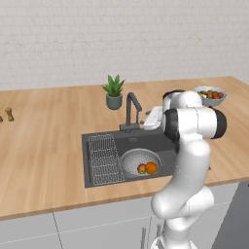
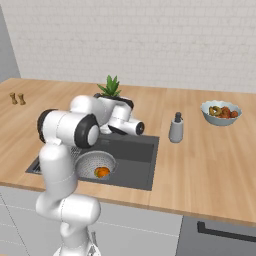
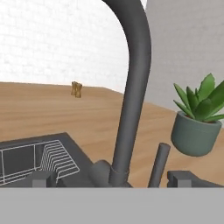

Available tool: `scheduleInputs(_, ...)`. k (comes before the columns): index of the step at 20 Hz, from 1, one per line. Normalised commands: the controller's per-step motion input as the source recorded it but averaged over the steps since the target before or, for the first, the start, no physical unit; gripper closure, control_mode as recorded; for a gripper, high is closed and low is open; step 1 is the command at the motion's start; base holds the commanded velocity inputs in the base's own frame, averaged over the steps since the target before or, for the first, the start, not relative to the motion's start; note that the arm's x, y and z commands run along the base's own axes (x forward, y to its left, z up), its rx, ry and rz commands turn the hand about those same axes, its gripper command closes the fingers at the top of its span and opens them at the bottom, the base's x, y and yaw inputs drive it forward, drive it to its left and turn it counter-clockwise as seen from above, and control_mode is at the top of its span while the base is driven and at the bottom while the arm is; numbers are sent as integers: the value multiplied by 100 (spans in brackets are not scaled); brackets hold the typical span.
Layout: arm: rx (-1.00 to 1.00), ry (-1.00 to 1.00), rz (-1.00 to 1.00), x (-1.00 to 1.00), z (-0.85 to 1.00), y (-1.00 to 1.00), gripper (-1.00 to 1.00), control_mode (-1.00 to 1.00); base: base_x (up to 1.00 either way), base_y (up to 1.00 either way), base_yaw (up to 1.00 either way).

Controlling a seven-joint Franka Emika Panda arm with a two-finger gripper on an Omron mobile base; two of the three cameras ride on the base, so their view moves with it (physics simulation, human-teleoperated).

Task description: Put the colander in the sink, put the apple, orange in the colander, and turn on the sink faucet and pour water over the colander.

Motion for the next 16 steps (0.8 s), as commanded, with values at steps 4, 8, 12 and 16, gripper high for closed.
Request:
scheduleInputs(4,-6,-1,-5,45,-26,0,-100,-100,0,0,0)
scheduleInputs(8,-2,-4,-4,48,-18,0,-100,-100,0,0,0)
scheduleInputs(12,0,-4,-1,47,-5,0,-100,-100,0,0,0)
scheduleInputs(16,0,-5,0,37,-3,0,-100,-100,0,0,0)
